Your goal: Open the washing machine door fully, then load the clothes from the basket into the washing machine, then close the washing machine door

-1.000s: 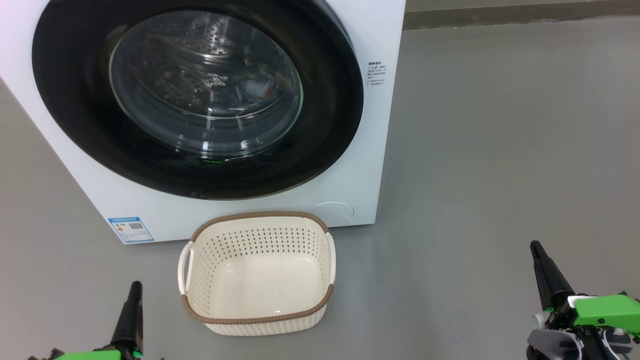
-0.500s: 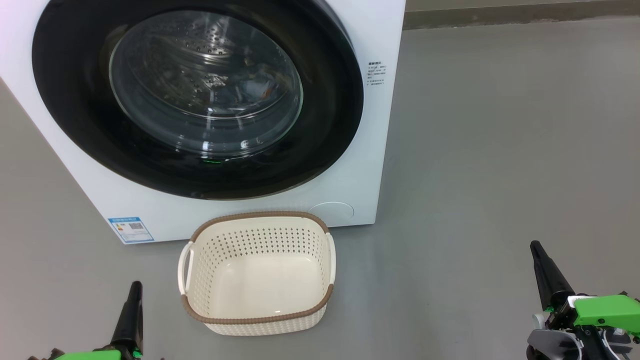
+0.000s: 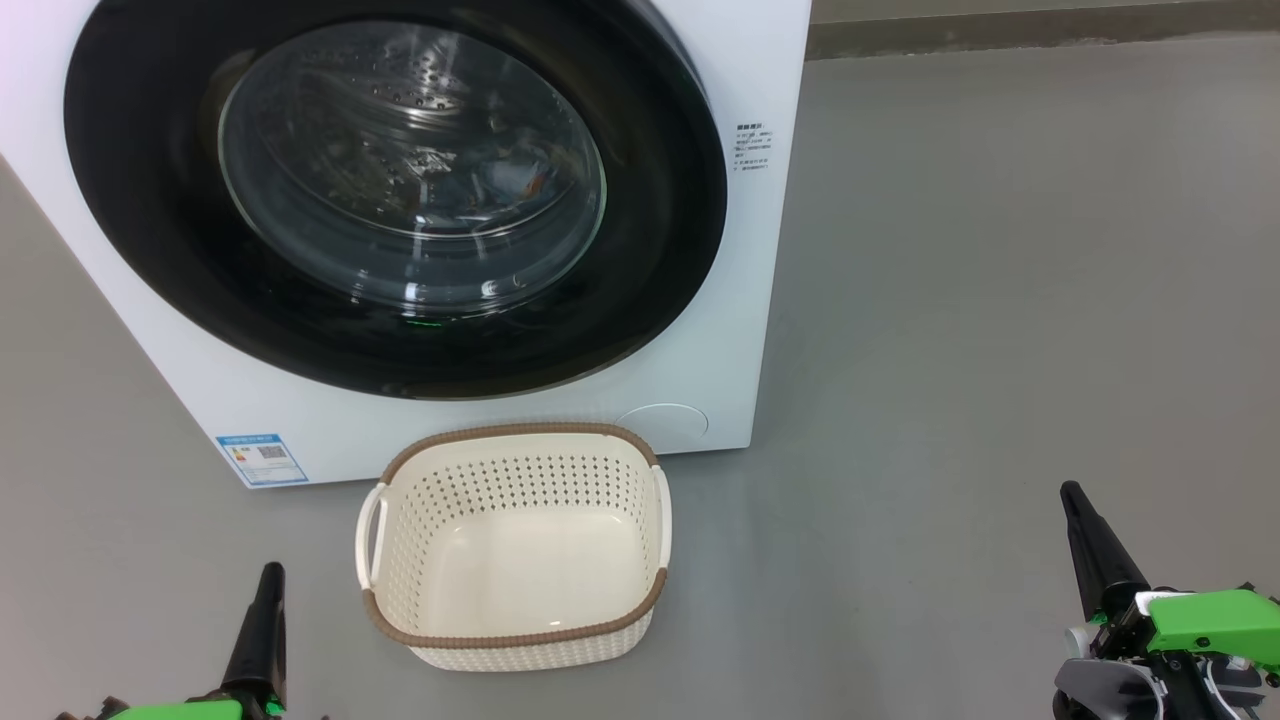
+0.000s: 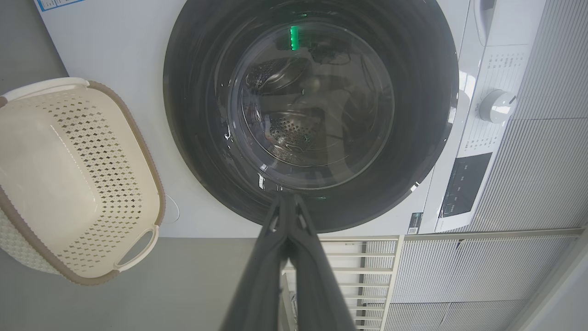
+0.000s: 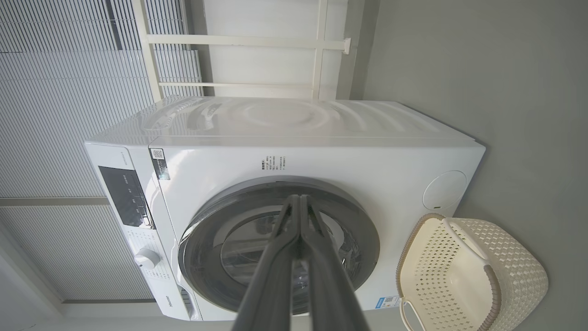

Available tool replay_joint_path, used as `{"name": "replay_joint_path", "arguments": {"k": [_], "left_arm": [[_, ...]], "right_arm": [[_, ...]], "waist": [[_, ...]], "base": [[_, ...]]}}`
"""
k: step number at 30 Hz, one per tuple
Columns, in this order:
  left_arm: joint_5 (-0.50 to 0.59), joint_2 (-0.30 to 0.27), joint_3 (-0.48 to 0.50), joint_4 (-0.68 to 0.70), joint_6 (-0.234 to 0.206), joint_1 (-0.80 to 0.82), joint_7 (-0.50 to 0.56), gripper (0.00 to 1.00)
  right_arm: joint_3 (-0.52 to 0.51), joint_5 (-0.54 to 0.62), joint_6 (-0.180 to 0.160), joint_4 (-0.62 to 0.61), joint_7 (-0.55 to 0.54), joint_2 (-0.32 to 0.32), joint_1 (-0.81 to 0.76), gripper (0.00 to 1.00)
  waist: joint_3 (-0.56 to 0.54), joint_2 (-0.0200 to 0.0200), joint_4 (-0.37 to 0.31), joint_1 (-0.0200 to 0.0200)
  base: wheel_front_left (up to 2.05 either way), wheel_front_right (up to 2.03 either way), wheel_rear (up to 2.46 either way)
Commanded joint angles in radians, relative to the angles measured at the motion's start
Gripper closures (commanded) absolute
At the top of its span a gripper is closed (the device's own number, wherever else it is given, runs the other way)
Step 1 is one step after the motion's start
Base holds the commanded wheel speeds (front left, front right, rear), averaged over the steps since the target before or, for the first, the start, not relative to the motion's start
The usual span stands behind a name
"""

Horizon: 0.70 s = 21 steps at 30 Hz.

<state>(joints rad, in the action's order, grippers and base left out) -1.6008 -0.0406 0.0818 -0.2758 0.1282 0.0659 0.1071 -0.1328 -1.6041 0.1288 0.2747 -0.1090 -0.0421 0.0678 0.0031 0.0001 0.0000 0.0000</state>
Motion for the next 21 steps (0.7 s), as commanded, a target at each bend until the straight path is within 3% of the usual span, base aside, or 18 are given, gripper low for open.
{"name": "replay_joint_path", "arguments": {"k": [1,21], "left_arm": [[-0.008,-0.010,0.032,0.031,0.003,0.042,0.006,1.00],[-0.008,-0.010,0.032,0.031,0.003,0.042,0.006,1.00]], "right_arm": [[0.019,-0.005,0.002,-0.030,-0.004,-0.008,0.040,1.00],[0.019,-0.005,0.002,-0.030,-0.004,-0.008,0.040,1.00]], "waist": [[0.000,-0.0001,0.000,0.0000],[0.000,-0.0001,0.000,0.0000]], "base": [[0.00,0.00,0.00],[0.00,0.00,0.00]]}}
